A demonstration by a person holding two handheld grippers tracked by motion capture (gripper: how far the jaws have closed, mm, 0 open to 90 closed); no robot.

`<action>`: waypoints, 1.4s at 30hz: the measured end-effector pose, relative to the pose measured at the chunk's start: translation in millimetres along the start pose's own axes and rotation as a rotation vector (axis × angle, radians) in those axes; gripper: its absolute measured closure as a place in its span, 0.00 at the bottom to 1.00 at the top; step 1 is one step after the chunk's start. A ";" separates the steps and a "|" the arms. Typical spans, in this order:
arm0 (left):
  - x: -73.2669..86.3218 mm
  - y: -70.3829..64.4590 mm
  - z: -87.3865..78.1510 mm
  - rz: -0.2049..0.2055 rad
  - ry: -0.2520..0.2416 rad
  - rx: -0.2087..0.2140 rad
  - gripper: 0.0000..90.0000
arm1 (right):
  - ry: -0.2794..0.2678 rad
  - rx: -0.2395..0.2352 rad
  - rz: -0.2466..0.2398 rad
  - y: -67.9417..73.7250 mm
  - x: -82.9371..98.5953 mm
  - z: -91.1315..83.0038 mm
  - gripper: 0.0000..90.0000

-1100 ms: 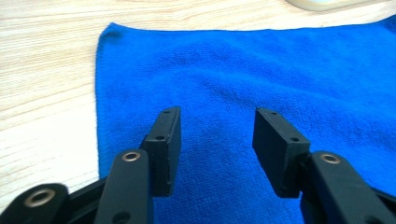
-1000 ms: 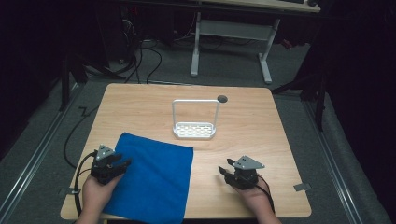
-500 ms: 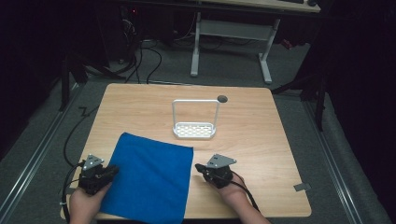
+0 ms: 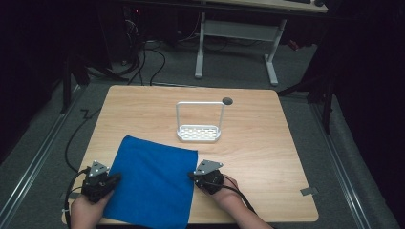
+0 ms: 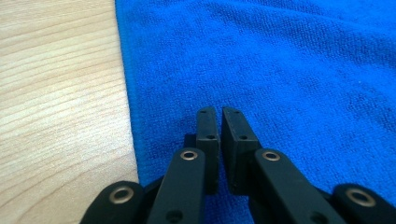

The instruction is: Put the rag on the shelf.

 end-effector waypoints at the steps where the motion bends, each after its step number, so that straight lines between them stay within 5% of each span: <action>1: 0.1 0.0 0.0 0.000 0.000 0.000 0.96 | 0.008 0.003 0.001 0.0 0.8 1.2 1.00; 19: -0.2 -3.7 -0.1 0.015 -0.004 0.036 0.95 | 0.035 0.026 0.003 -6.0 7.2 -1.5 1.00; 29: -11.0 -16.9 5.9 0.078 0.021 0.078 0.95 | 0.033 0.050 0.031 -17.4 13.5 -10.9 1.00; 42: -45.5 -55.6 34.8 0.214 0.018 0.219 0.95 | 0.020 0.147 0.123 -42.6 40.2 -46.1 1.00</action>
Point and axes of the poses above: each handheld gripper's, and its own axes: z roughly forward along the jaws, x roughly out of its underside, y roughly to its left, the point moved 2 cm from there along z, roughly forward along the jaws, and after that the axes turned 12 degrees about z, right-handed, at the moved point
